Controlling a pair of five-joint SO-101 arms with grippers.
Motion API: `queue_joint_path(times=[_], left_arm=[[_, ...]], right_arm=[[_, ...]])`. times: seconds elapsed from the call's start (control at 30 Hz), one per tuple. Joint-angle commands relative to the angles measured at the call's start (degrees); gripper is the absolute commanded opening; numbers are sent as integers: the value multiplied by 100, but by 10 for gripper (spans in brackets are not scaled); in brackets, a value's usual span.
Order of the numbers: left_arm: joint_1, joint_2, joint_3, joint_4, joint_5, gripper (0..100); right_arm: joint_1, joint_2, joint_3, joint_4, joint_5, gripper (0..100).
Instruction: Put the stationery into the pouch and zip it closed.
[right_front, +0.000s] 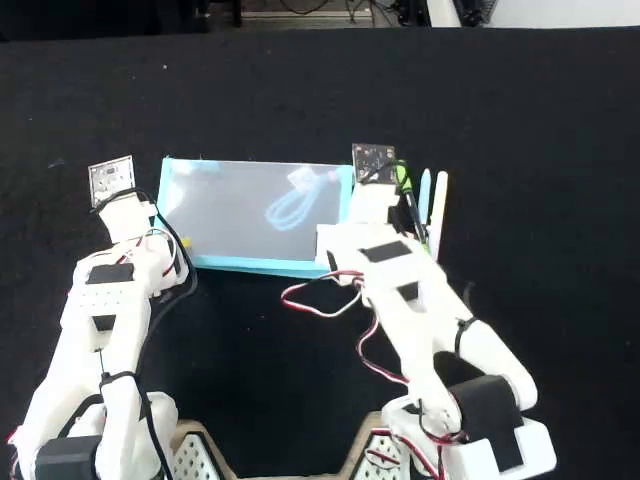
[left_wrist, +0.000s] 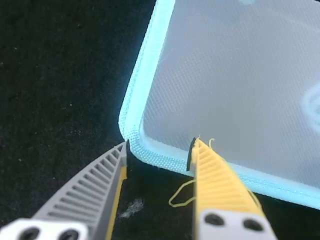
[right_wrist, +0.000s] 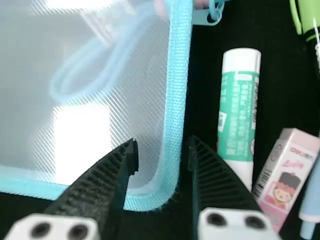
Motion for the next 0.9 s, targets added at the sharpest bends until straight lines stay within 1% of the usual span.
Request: queue_joint_path(times=[0.0, 0.2, 0.37, 0.43, 0.5, 0.53, 0.57, 0.6, 0.67, 0.77, 0.87], left_arm=[[-22, 0, -338, 35, 44, 212], [-22, 0, -338, 26, 44, 212], [-31, 0, -338, 26, 35, 212], [-48, 0, -338, 26, 35, 212], [-66, 0, -338, 26, 35, 212], [-66, 0, -338, 26, 35, 212], [-66, 0, -338, 26, 35, 212], [-66, 0, -338, 26, 35, 212], [-75, 0, -338, 26, 35, 212], [-75, 0, -338, 26, 35, 212], [-75, 0, -347, 26, 35, 212]], right_arm=[[79, 13, -400, 290, -44, 165], [-105, 259, -224, -211, -44, 165], [-255, 514, -259, -246, 0, 162], [-229, 400, -215, -246, 26, 120], [-220, 163, -207, -246, 352, 23], [-220, 13, -163, -229, 686, 6], [-220, -171, -66, -141, 993, 22], [-220, -409, 31, -88, 1231, 11], [-220, -989, 268, 35, 1442, 11], [-246, -2149, 725, 229, 1749, 11], [-264, -3442, 1262, 519, 2453, 11]])
